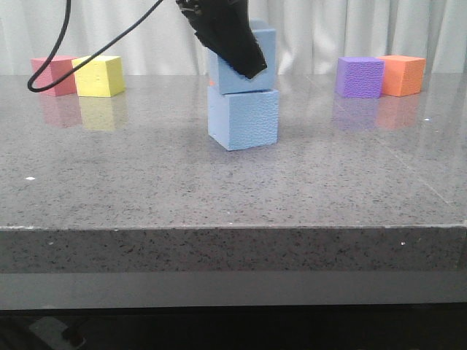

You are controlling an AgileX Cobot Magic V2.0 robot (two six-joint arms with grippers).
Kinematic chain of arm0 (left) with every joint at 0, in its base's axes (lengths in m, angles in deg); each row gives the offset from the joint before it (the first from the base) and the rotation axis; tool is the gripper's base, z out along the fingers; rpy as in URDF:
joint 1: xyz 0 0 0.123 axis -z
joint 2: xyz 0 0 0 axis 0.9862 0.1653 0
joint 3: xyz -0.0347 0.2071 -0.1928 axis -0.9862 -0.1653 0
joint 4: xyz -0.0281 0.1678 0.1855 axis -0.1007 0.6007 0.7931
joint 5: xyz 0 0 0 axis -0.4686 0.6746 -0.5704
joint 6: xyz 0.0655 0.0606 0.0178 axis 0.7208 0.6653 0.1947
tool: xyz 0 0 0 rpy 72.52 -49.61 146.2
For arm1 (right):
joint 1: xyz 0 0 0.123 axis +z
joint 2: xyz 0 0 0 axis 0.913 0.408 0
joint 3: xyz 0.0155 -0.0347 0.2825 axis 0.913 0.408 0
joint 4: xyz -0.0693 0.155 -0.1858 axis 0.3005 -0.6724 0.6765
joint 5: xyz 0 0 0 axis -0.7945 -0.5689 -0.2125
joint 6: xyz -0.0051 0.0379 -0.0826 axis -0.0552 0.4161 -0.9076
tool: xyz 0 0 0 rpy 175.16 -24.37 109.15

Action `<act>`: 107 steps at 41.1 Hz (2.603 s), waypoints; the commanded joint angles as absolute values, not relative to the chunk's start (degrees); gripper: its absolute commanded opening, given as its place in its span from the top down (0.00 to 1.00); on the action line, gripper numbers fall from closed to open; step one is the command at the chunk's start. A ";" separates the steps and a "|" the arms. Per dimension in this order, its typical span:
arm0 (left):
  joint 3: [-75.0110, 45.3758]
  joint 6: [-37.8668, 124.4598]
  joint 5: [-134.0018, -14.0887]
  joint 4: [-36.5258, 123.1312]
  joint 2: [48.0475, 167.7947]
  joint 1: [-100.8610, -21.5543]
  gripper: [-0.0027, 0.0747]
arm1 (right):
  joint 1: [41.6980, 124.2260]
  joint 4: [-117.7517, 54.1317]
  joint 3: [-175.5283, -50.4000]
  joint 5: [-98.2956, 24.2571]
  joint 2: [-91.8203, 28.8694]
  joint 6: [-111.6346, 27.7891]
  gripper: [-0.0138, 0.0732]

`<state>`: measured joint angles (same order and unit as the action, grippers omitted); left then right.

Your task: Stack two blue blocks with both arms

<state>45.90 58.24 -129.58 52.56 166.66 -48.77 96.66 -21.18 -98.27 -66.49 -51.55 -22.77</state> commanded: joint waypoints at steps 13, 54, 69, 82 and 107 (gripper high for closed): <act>47.71 53.03 -127.07 51.34 161.58 -48.85 0.18 | 96.20 -21.24 -99.58 -62.94 -51.80 -23.32 0.17; 39.17 7.96 -131.86 69.47 133.49 -49.08 0.19 | 96.20 -21.52 -99.58 -63.25 -51.80 -23.32 0.17; -2.18 2.25 -111.90 69.47 106.34 -49.08 0.19 | 96.20 -15.52 -99.58 -64.78 -51.80 -18.13 0.17; -24.96 1.89 -104.04 69.47 86.31 -49.08 0.19 | 96.20 -13.90 -98.82 -68.09 -56.59 -15.32 0.17; -30.60 1.89 -100.22 69.47 80.70 -49.08 0.86 | 96.20 -13.85 -91.59 -62.75 -64.86 -16.72 0.92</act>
<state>-32.02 2.42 -105.09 69.47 80.62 -49.04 96.33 -14.66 -90.24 -67.35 -65.16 -16.24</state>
